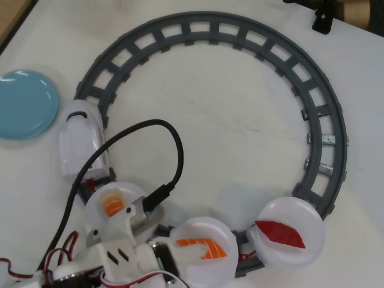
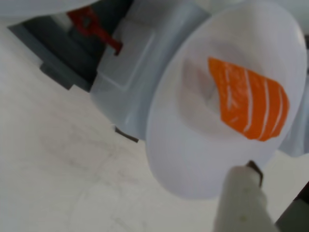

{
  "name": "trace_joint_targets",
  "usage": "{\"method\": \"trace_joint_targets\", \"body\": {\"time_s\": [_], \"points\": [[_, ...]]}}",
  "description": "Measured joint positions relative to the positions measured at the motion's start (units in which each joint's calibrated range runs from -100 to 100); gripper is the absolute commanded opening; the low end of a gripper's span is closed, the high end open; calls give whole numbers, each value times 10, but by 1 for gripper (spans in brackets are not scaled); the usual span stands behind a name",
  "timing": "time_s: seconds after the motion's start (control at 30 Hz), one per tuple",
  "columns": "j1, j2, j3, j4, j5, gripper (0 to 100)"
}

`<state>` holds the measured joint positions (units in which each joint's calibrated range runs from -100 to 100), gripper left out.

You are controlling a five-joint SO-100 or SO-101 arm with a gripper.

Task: Pick up the sushi from the Shinkansen and put it on the blue dish

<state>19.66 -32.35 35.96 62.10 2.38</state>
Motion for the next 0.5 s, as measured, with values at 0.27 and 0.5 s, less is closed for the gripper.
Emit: {"method": "trace_joint_targets", "body": {"time_s": [0.27,0.5], "points": [[0,96,0,-5,0,21],[-43,127,-8,-12,9,21]]}}
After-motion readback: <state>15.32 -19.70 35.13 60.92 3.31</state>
